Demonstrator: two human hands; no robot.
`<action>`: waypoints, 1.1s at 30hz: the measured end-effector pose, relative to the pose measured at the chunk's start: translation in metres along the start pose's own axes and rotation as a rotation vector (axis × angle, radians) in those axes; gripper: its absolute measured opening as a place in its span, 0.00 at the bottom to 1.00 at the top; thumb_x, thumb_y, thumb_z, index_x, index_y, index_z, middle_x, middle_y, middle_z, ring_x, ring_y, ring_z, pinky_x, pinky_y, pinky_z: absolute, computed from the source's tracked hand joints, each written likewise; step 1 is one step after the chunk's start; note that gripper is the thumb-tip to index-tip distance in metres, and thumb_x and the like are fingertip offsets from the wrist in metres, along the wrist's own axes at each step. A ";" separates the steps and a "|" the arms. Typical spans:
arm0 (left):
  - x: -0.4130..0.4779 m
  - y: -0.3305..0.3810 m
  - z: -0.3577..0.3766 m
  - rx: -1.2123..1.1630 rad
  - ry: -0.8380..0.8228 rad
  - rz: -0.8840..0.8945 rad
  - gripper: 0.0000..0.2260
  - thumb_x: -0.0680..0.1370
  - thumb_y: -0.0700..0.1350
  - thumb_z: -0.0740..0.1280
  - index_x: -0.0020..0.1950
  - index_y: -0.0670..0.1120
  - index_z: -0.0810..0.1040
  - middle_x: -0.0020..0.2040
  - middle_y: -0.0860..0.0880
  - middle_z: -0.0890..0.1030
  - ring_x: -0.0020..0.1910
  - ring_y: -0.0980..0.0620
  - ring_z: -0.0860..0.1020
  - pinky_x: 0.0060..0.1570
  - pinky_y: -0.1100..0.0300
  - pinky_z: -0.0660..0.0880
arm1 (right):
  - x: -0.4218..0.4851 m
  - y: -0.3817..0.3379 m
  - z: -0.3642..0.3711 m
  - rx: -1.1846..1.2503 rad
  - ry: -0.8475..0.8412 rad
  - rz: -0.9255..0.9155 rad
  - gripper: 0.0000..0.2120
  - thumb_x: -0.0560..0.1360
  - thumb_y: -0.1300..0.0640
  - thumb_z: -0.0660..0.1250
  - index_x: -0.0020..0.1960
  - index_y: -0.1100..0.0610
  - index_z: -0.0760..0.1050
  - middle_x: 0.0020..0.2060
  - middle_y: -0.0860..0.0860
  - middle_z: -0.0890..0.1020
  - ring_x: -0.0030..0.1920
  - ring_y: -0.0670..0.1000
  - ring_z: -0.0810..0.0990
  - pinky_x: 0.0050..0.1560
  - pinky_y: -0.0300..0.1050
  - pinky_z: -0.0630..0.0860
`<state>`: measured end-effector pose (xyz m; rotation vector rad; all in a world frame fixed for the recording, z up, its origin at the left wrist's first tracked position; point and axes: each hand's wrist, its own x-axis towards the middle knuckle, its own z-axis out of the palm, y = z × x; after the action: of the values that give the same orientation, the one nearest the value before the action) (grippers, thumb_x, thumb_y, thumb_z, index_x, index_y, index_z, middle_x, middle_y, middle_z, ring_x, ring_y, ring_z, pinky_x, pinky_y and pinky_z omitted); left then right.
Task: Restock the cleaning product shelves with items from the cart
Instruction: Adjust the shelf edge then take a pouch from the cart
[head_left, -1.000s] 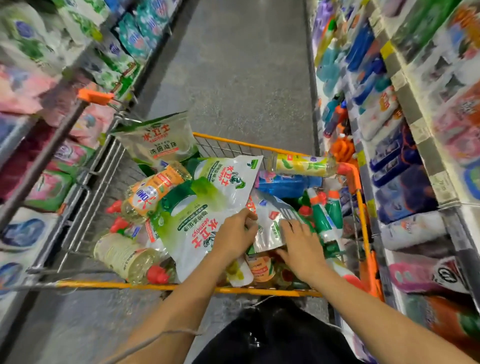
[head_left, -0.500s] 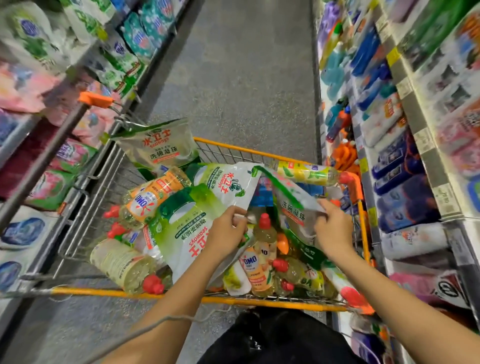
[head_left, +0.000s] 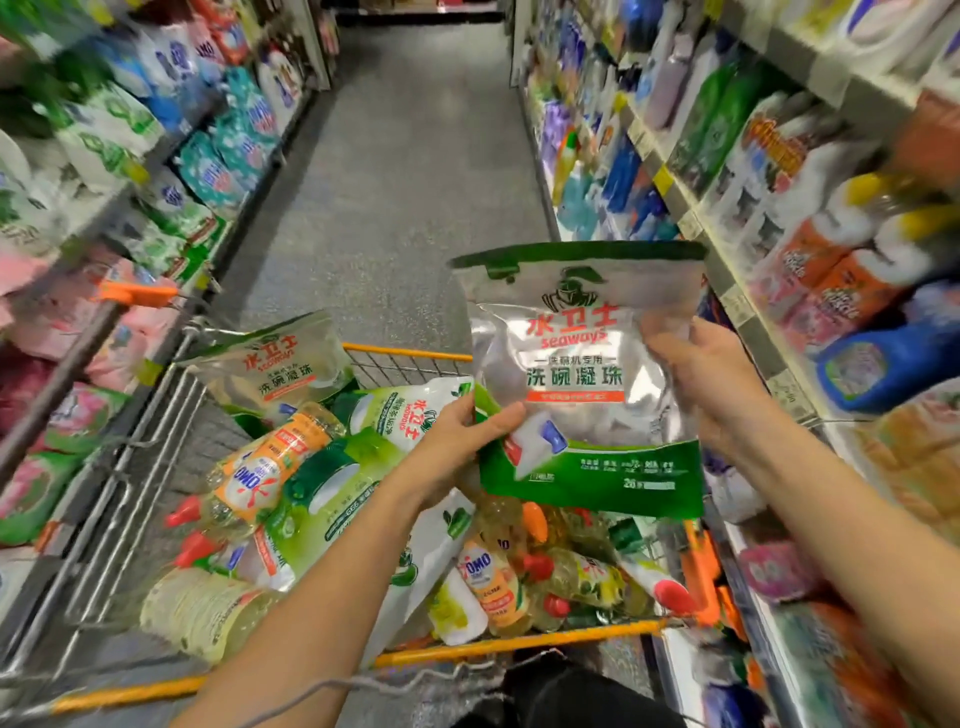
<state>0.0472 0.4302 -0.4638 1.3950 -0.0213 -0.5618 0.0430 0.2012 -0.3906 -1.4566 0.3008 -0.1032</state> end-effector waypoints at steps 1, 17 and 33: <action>-0.003 0.003 0.003 -0.021 0.015 0.010 0.18 0.71 0.50 0.71 0.58 0.44 0.77 0.51 0.45 0.85 0.49 0.46 0.83 0.48 0.58 0.80 | -0.003 0.000 0.001 0.031 0.008 0.017 0.05 0.78 0.61 0.66 0.44 0.59 0.77 0.33 0.49 0.85 0.33 0.47 0.83 0.36 0.40 0.80; -0.031 0.007 0.046 0.012 0.057 0.099 0.04 0.75 0.45 0.70 0.48 0.45 0.80 0.45 0.42 0.85 0.42 0.44 0.83 0.46 0.48 0.80 | -0.114 0.039 -0.038 -0.009 0.033 0.048 0.40 0.59 0.48 0.82 0.67 0.47 0.69 0.61 0.51 0.80 0.59 0.55 0.80 0.62 0.59 0.76; -0.105 0.052 0.305 0.059 -0.526 0.428 0.04 0.74 0.41 0.69 0.39 0.46 0.77 0.30 0.55 0.82 0.29 0.62 0.78 0.31 0.68 0.74 | -0.333 -0.067 -0.174 -0.135 0.735 -0.379 0.20 0.68 0.65 0.74 0.56 0.53 0.73 0.45 0.44 0.84 0.43 0.39 0.83 0.40 0.30 0.76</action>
<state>-0.1283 0.1934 -0.3234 1.2164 -0.7465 -0.5536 -0.3140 0.1094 -0.2932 -1.5537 0.6299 -0.9514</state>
